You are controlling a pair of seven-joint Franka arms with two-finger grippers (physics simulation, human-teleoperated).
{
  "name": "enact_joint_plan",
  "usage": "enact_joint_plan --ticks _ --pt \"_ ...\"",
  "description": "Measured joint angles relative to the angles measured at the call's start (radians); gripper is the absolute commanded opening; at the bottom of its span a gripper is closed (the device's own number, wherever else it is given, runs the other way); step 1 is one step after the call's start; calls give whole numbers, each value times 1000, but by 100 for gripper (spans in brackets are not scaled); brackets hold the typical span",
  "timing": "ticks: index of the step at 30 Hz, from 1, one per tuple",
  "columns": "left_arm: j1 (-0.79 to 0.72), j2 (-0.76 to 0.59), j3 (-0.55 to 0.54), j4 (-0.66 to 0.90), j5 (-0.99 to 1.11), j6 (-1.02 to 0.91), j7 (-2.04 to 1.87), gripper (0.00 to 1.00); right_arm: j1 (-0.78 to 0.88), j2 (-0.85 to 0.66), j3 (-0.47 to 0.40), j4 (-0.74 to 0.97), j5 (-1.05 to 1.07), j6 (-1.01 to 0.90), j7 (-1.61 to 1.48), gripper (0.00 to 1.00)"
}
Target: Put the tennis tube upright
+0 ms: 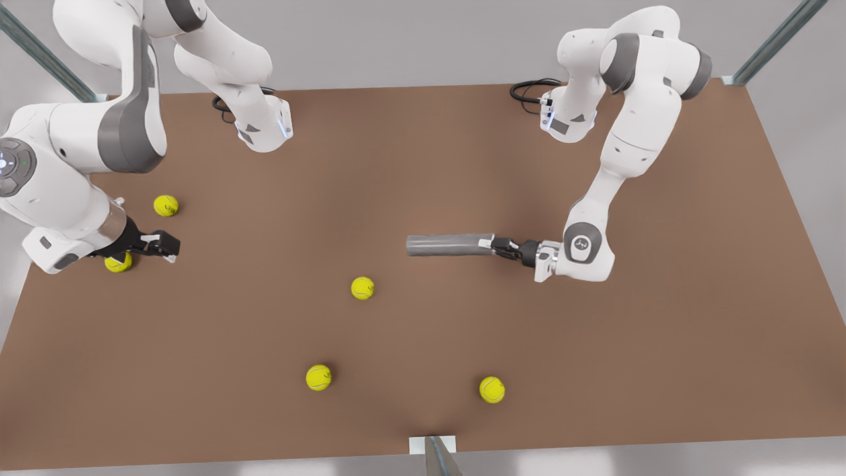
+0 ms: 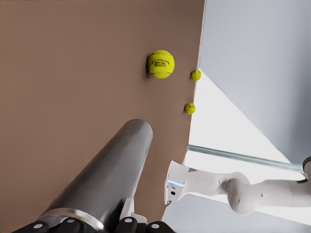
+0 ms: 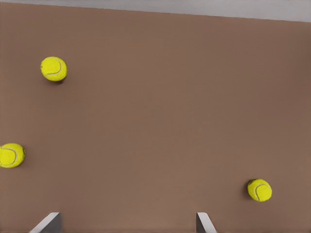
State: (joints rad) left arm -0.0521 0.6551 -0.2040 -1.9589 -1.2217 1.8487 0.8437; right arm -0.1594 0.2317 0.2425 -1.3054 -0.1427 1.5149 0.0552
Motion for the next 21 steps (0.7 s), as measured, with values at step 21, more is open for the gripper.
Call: enact_joint_plan --ticks 21 --pt "0 -28 0 2 40 -28 -35 22 -1 14 1 32 0 68 5 100"
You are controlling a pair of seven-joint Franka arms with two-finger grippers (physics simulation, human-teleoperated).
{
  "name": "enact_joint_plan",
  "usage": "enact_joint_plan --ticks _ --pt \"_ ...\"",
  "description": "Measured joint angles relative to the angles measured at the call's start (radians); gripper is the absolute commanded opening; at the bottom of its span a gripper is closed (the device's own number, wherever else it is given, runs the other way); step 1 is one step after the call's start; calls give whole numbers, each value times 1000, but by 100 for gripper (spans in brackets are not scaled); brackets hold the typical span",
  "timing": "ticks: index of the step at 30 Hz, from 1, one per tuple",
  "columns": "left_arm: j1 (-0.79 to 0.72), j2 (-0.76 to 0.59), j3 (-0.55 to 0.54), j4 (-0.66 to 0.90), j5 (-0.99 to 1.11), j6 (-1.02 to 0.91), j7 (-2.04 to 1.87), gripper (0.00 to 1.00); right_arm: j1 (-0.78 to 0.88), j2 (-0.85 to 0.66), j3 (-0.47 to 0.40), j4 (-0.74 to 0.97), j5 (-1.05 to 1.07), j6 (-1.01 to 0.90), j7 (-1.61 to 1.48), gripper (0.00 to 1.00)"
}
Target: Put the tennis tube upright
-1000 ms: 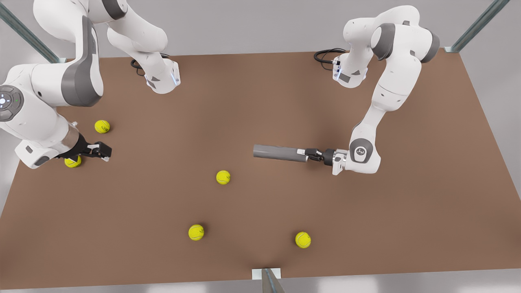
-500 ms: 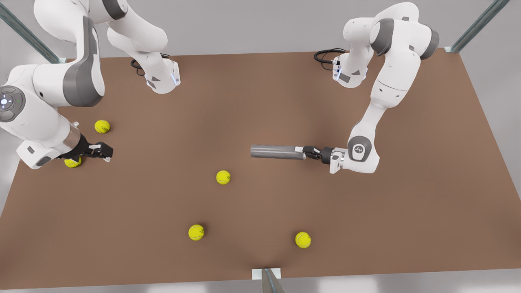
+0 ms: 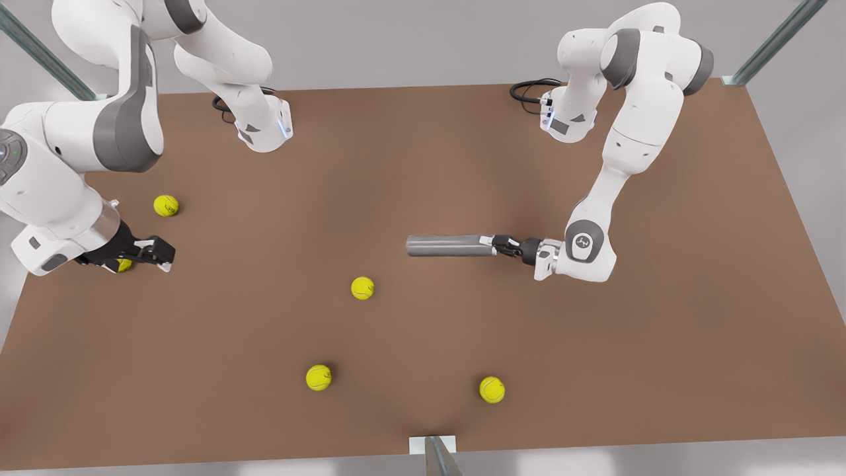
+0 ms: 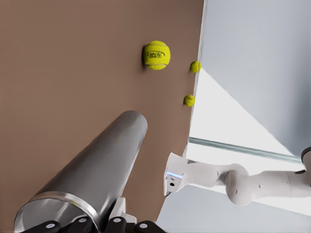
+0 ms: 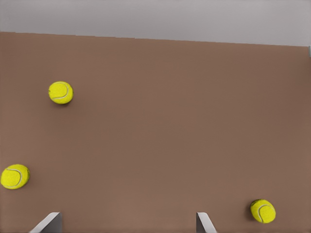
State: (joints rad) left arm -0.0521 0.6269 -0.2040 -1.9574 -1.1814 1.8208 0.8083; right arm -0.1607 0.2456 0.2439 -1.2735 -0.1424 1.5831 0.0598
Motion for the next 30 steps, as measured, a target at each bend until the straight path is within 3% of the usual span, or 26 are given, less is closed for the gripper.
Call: enact_joint_plan --ticks 16,30 --pt "0 -89 16 1 91 -37 -92 21 -38 -4 -15 8 29 -11 -8 100" --pt "6 -219 115 41 253 -53 -131 21 -38 -3 -15 8 24 -9 -2 100"
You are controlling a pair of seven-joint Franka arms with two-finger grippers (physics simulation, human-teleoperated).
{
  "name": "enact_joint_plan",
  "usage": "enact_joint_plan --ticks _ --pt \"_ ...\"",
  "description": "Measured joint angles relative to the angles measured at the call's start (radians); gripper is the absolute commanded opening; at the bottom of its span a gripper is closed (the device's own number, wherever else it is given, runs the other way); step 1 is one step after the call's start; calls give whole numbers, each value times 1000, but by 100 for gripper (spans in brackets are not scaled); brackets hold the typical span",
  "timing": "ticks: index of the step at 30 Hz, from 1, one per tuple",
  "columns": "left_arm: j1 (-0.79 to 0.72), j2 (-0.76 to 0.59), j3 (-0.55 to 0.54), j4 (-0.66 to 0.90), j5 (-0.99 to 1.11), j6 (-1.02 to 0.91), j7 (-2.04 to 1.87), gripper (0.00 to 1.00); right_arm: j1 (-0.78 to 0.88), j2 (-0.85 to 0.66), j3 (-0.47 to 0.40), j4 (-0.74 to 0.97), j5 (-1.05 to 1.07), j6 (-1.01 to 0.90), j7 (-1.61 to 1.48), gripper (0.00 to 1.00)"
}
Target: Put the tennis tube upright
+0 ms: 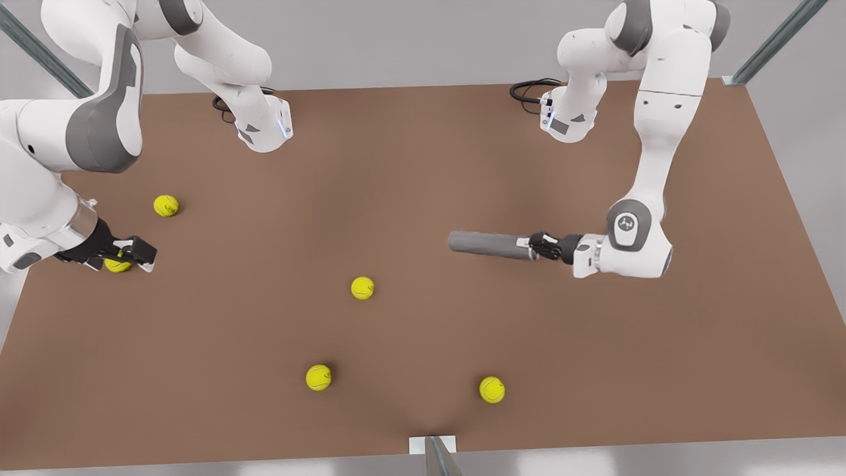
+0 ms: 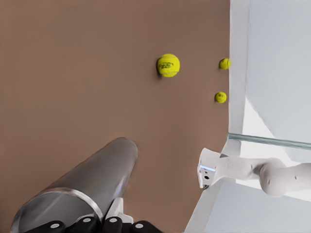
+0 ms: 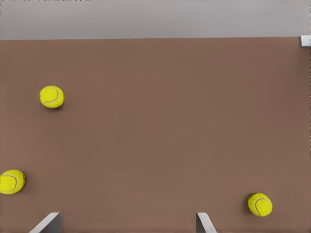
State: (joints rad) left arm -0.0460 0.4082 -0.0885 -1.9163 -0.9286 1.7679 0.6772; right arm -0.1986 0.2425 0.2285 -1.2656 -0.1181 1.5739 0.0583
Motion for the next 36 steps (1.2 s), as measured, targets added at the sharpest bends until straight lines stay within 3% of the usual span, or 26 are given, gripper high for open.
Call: enact_joint_plan --ticks 16,26,36 --pt "2 -110 88 132 318 1 -38 21 -16 -3 -3 0 1 -3 -5 100" --pt "1 -162 99 239 593 1 -138 21 -10 -3 -2 -2 -2 -3 -4 100" --pt "-16 -178 93 240 801 38 -232 21 -14 -3 -6 -1 3 -3 -3 100"
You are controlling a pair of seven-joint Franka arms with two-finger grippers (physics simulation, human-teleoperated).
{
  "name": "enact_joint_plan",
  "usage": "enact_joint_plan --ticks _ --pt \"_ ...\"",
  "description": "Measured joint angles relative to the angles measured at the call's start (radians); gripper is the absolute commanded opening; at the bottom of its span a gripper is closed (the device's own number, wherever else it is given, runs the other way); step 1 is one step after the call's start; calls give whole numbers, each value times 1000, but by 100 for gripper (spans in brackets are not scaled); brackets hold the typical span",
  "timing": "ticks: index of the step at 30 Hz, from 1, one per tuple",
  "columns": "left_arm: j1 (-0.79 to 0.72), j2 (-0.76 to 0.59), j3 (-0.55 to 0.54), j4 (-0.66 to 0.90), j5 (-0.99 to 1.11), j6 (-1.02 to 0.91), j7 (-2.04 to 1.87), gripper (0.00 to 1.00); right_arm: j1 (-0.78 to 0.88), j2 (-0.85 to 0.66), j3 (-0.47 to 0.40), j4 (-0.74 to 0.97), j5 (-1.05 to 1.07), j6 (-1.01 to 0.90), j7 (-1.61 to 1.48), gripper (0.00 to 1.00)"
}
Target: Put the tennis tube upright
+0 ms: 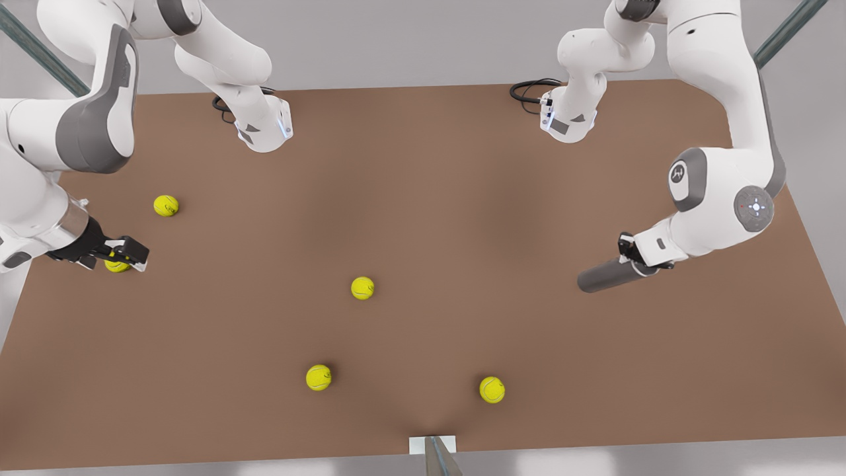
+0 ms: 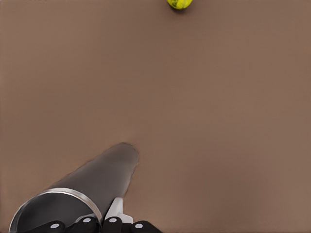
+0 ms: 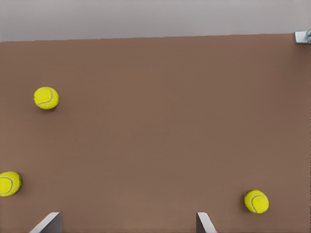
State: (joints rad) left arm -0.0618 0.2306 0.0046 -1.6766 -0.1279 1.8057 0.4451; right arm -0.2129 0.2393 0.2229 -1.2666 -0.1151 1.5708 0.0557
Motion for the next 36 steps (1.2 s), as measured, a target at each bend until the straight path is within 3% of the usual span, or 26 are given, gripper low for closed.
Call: enact_joint_plan --ticks 22,23,24,25,36 --pt "-13 72 0 -6 109 5 -140 21 13 0 4 1 -3 2 4 100" --pt "-13 72 0 -6 109 5 -139 25 16 0 4 1 -3 2 4 100" --pt "-12 72 0 -6 108 4 -138 48 13 1 5 1 -2 2 3 100" --pt "-14 72 0 -6 107 4 -138 100 15 0 6 1 -2 2 3 100" --pt "-16 70 0 -5 102 -4 -138 100 20 2 6 1 -4 3 0 100"
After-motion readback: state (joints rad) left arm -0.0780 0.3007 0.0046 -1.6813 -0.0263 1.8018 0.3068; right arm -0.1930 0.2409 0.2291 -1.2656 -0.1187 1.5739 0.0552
